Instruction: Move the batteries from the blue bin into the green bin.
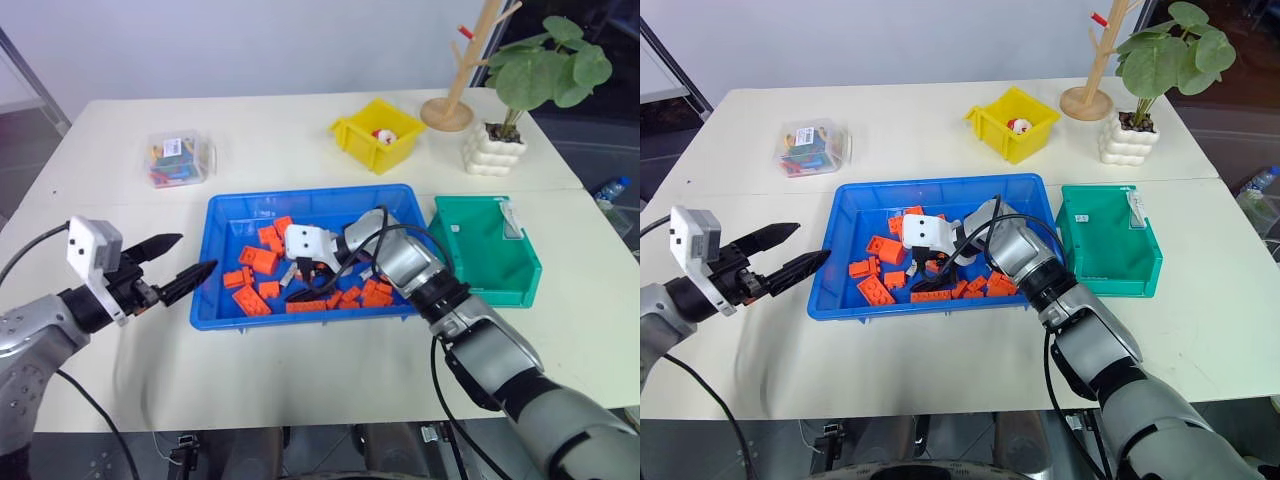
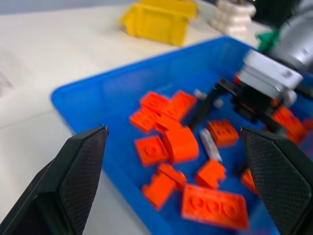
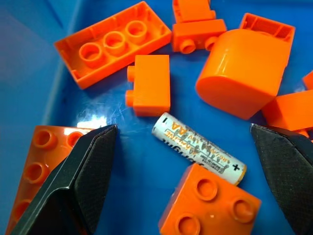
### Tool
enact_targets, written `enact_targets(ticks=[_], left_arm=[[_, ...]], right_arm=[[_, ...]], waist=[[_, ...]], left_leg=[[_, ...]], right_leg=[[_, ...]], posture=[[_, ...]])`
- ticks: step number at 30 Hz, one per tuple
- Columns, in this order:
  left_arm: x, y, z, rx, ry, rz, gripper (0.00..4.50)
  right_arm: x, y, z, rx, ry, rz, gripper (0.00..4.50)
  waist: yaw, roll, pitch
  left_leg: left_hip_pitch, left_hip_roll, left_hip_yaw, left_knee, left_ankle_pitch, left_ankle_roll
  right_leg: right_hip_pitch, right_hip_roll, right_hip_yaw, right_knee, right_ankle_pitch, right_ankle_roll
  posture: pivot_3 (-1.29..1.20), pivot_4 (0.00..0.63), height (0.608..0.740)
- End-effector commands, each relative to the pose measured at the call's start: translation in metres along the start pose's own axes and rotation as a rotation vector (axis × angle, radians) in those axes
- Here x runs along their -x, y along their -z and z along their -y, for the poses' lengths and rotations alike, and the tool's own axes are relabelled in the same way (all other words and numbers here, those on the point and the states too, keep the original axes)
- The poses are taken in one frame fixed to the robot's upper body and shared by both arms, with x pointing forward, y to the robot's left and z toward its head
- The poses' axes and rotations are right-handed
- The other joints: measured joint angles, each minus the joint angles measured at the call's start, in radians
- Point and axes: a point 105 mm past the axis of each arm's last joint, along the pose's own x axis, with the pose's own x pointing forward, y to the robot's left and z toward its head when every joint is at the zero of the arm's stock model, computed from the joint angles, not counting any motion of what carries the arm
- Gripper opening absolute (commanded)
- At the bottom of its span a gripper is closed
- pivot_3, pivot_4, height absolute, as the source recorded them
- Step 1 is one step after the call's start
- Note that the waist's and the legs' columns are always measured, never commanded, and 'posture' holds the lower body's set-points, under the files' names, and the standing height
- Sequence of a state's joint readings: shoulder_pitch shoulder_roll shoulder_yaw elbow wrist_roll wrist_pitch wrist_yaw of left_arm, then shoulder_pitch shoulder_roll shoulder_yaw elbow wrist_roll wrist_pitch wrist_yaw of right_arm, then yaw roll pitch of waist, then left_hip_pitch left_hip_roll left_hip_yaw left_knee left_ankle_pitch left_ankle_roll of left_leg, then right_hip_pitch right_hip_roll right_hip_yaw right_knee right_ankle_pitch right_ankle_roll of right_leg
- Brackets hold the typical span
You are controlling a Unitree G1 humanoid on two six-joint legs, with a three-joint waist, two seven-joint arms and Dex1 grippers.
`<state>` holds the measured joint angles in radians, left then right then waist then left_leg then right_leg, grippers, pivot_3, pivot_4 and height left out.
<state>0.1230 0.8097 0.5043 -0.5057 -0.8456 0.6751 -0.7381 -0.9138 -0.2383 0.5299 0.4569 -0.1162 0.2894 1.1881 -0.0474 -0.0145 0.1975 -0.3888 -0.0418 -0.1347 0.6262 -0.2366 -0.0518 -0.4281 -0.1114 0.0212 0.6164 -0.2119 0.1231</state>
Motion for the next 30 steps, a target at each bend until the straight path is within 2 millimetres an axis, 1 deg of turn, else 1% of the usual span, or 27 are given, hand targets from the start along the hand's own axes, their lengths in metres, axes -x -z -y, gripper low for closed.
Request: enact_targets(ticks=[1, 6, 11, 15, 16, 17, 19, 21, 22, 23, 24, 30], left_arm=[[0.013, -0.007, 0.01, -0.038, 0.077, -0.072, 4.5], [0.022, -0.005, 0.025, -0.045, 0.187, -0.172, 4.5], [0.022, -0.008, 0.025, -0.069, 0.201, -0.188, 4.5], [0.018, -0.01, 0.023, -0.082, 0.193, -0.177, 4.5], [0.017, -0.011, 0.023, -0.082, 0.193, -0.172, 4.5], [0.016, -0.011, 0.023, -0.082, 0.192, -0.169, 4.5], [0.015, -0.012, 0.024, -0.082, 0.189, -0.158, 4.5], [0.015, -0.013, 0.024, -0.083, 0.187, -0.152, 4.5], [0.014, -0.014, 0.024, -0.084, 0.187, -0.151, 4.5], [0.014, -0.015, 0.024, -0.085, 0.186, -0.148, 4.5], [0.014, -0.015, 0.024, -0.086, 0.185, -0.146, 4.5], [0.014, -0.017, 0.025, -0.086, 0.183, -0.138, 4.5]], right_arm=[[-0.001, -0.003, -0.001, 0.026, -0.003, -0.001, 4.45], [-0.001, -0.004, 0.0, 0.025, 0.006, 0.001, 4.45], [-0.003, -0.005, 0.003, 0.027, 0.022, 0.007, 4.45], [-0.005, -0.009, 0.003, 0.027, 0.027, 0.018, 4.45], [-0.006, -0.009, 0.004, 0.027, 0.028, 0.02, 3.91], [-0.006, -0.01, 0.004, 0.028, 0.029, 0.021, 3.59], [-0.007, -0.01, 0.004, 0.028, 0.03, 0.023, 2.65], [-0.008, -0.011, 0.003, 0.028, 0.029, 0.024, 1.52], [-0.008, -0.011, 0.003, 0.028, 0.028, 0.023, 1.07], [-0.008, -0.011, 0.003, 0.029, 0.027, 0.023, 0.46], [-0.008, -0.011, 0.003, 0.03, 0.027, 0.022, 0.04], [-0.005, -0.013, 0.007, 0.038, 0.039, 0.023, 0.06]], waist=[[-0.001, 0.0, 0.0], [-0.001, 0.0, 0.0], [-0.002, 0.0, 0.0], [-0.002, 0.0, 0.0], [-0.002, 0.0, 0.0], [-0.001, 0.0, 0.0], [-0.001, 0.0, 0.0], [-0.001, 0.0, 0.0], [-0.001, 0.0, 0.0], [-0.001, 0.0, 0.0], [-0.001, 0.0, 0.0], [-0.001, 0.0, 0.0]], left_leg=[[0.0, 0.0, 0.0, 0.0, 0.0, 0.0], [0.0, 0.001, 0.0, 0.0, 0.0, 0.0], [0.0, 0.001, 0.0, -0.001, 0.0, 0.0], [0.0, 0.001, 0.0, -0.001, 0.0, 0.0], [0.0, 0.001, 0.0, -0.001, 0.0, 0.0], [0.0, 0.001, 0.0, -0.001, 0.0, 0.0], [0.0, 0.001, 0.0, -0.001, 0.0, 0.0], [0.0, 0.001, 0.0, -0.001, 0.0, 0.0], [0.0, 0.002, 0.0, -0.001, 0.0, 0.0], [0.0, 0.002, 0.0, -0.001, 0.0, 0.0], [0.0, 0.002, 0.0, -0.001, 0.0, 0.0], [0.0, 0.002, 0.0, -0.001, 0.0, 0.0]], right_leg=[[0.0, 0.0, 0.0, 0.0, 0.0, 0.0], [0.0, 0.001, 0.0, 0.0, -0.002, -0.003], [-0.001, 0.001, 0.0, 0.0, -0.002, -0.003], [-0.001, 0.001, 0.0, 0.0, -0.002, -0.003], [-0.001, 0.001, 0.0, 0.0, -0.002, -0.003], [-0.001, 0.001, 0.0, 0.0, -0.001, -0.003], [-0.001, 0.002, 0.0, 0.0, -0.001, -0.003], [-0.001, 0.002, 0.0, 0.0, -0.001, -0.003], [-0.001, 0.002, 0.0, 0.0, -0.001, -0.002], [-0.001, 0.002, 0.0, 0.0, -0.001, -0.003], [-0.001, 0.002, 0.0, 0.0, -0.001, -0.003], [-0.001, 0.002, 0.0, 0.0, -0.001, -0.003]], posture=[[0.0, 0.15, 0.74], [0.0, 0.15, 0.74], [0.0, 0.15, 0.74], [0.0, 0.15, 0.74], [0.0, 0.15, 0.74], [0.0, 0.15, 0.74], [0.0, 0.15, 0.74], [0.0, 0.15, 0.74], [0.0, 0.15, 0.74], [0.0, 0.15, 0.74], [0.0, 0.15, 0.74], [0.0, 0.15, 0.74]])
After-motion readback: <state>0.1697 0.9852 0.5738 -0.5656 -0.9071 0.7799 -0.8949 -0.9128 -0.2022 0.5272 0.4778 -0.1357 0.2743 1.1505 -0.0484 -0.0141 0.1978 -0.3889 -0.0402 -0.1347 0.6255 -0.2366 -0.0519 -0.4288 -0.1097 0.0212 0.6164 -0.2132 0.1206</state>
